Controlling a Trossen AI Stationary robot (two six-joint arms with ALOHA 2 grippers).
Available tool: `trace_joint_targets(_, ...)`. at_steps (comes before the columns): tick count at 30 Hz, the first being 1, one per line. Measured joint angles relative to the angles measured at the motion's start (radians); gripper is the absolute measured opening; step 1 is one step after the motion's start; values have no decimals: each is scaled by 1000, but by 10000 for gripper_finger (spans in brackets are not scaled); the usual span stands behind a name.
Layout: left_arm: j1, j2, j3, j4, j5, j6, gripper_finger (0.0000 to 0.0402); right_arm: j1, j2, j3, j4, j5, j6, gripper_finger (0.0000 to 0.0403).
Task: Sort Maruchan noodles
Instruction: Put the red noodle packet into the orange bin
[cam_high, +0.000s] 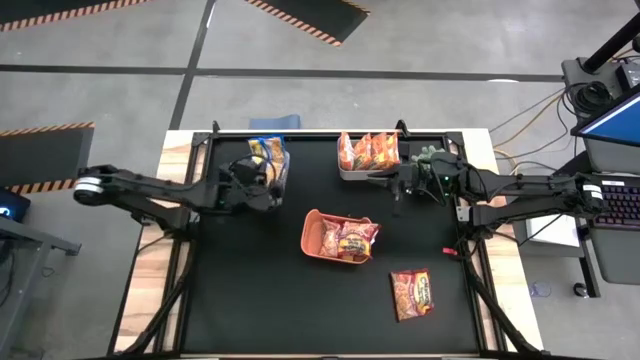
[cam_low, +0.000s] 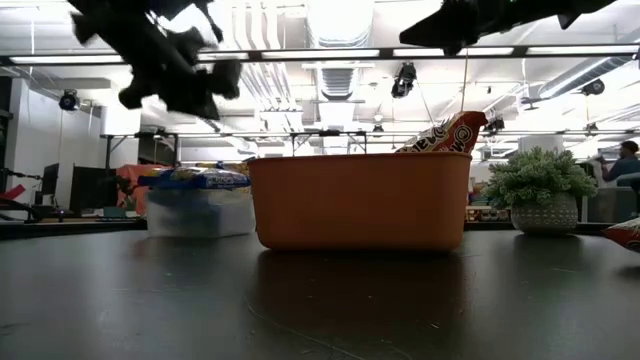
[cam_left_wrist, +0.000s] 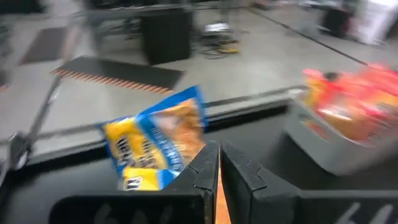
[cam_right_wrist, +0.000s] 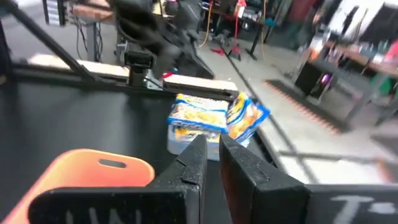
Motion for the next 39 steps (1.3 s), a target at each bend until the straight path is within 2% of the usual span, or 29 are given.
trace_joint_targets(4,-78,-99,0,5,99,186,0,1,0,0,-51,-2,177,34)
trace_joint_targets(8,-138,-162,0,9,284,367,0,20,0,0,-163,-13,380,34)
trace_joint_targets(11,-161,-188,0,16,404,481,0,64,0,4,-167,-113,506,34)
trace_joint_targets(13,-163,-195,1,22,442,545,0,102,0,27,-169,-196,589,34)
trace_joint_targets(15,-163,-195,1,38,445,595,0,147,1,55,-166,-233,678,34)
trace_joint_targets(19,-163,-196,1,70,445,688,0,237,18,103,-181,-236,863,34)
trace_joint_targets(26,-162,-196,2,122,445,761,0,394,120,161,-233,-177,1218,34)
trace_joint_targets(33,-162,-197,2,125,445,752,0,559,262,255,-530,-195,1605,34)
trace_joint_targets(36,-162,-197,2,125,445,740,0,650,331,284,-670,-202,1702,34)
trace_joint_targets(39,-162,-197,2,126,445,715,0,733,402,289,-765,-211,1729,34)
